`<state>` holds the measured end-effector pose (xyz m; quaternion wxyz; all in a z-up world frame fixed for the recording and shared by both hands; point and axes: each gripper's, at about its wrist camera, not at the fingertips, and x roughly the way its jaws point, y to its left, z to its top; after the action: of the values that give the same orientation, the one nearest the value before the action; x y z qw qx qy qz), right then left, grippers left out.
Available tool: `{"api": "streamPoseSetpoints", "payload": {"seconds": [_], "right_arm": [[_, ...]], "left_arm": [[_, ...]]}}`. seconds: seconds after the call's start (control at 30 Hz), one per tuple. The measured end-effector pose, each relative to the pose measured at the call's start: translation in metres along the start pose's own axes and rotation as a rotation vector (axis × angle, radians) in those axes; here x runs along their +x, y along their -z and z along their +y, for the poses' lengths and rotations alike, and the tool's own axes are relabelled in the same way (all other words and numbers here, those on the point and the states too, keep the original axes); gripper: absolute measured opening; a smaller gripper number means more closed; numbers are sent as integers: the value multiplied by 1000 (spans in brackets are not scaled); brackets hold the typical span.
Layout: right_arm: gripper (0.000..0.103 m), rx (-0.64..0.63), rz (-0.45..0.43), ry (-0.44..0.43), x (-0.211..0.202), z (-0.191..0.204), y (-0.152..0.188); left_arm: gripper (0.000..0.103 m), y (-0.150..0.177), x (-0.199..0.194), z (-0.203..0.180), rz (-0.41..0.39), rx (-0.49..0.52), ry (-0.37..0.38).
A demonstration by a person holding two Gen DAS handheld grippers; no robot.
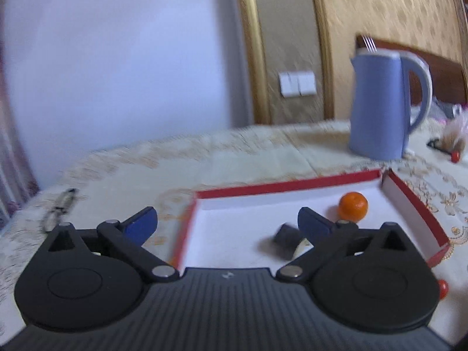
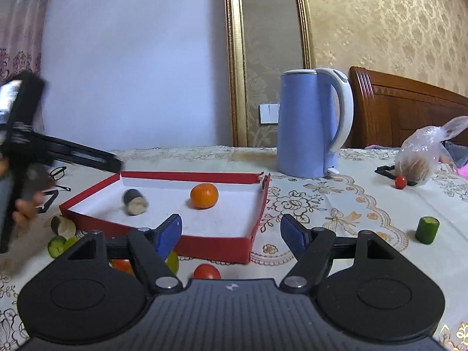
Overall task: Organize fruits
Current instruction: 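Carry the orange into the red tray and open the right tool, then lower the eggplant piece into the tray and open the left tool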
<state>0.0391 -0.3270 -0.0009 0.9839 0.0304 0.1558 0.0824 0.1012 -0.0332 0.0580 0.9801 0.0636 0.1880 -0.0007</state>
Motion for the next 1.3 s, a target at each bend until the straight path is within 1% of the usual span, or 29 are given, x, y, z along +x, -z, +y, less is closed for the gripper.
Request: {"api": "streamPoseSetpoints", "payload": {"seconds": [0.07, 0.13, 0.2, 0.23, 0.27, 0.3, 0.33, 0.37, 0.47, 0.57, 0.67, 0.73, 0.83, 0.87, 0.9, 1.0, 1.03, 1.1, 1.13, 1.17, 1.2, 1.23, 1.3], "right_arm": [[74, 40, -2, -27, -2, -4, 4], [74, 59, -10, -54, -7, -2, 8], [74, -8, 19, -59, -7, 8, 8], [75, -55, 19, -42, -7, 15, 9], [78, -106, 23, -3, -7, 22, 10], [86, -141, 30, 30, -6, 28, 10], [89, -171, 37, 57, -5, 33, 11], [89, -192, 43, 67, -5, 36, 11], [89, -187, 62, 5, -3, 33, 11], [89, -168, 85, -18, -1, 27, 14], [91, -169, 109, -8, 5, 25, 16], [103, -161, 122, -8, 8, 25, 17], [103, -172, 110, 47, 5, 27, 17], [103, -168, 112, 37, 5, 26, 17], [103, -159, 116, 19, 6, 24, 17], [103, -137, 131, 9, 8, 20, 16], [103, -137, 126, 8, 8, 20, 15], [103, -155, 85, 12, 2, 22, 15], [103, -161, 66, 23, -1, 24, 14], [103, -161, 62, 65, -2, 28, 14], [103, -164, 77, 135, -1, 32, 13], [103, -190, 92, 173, 1, 36, 13], [103, -247, 98, 132, 2, 38, 14]], "left_arm": [[103, 11, -24, 18, -38, -64, -18], [103, 22, -39, 38, -54, -154, -18], [103, 37, -50, 56, -39, -238, -18], [103, 42, -52, 63, -29, -262, -26], [103, 49, -53, 69, -18, -283, -39], [103, 54, -53, 73, -7, -290, -53], [103, 58, -51, 75, 5, -292, -74], [103, 62, -50, 77, 13, -293, -100], [103, 69, -40, 78, 58, -290, -144], [103, 74, -33, 74, 67, -290, -174], [103, 76, -30, 66, 72, -263, -195], [103, 77, -31, 63, 61, -248, -223], [103, 77, -31, 59, 52, -235, -245], [103, 77, -31, 59, 59, -235, -249], [103, 77, -30, 60, 64, -241, -251], [103, 79, -29, 68, 75, -287, -230], [103, 80, -29, 72, 82, -312, -218], [103, 81, -27, 80, 97, -359, -199], [103, 82, -26, 84, 104, -381, -187], [103, 83, -25, 88, 111, -402, -175], [103, 84, -25, 91, 119, -426, -166], [103, 85, -24, 93, 122, -440, -161], [103, 86, -25, 96, 121, -457, -145]]}}
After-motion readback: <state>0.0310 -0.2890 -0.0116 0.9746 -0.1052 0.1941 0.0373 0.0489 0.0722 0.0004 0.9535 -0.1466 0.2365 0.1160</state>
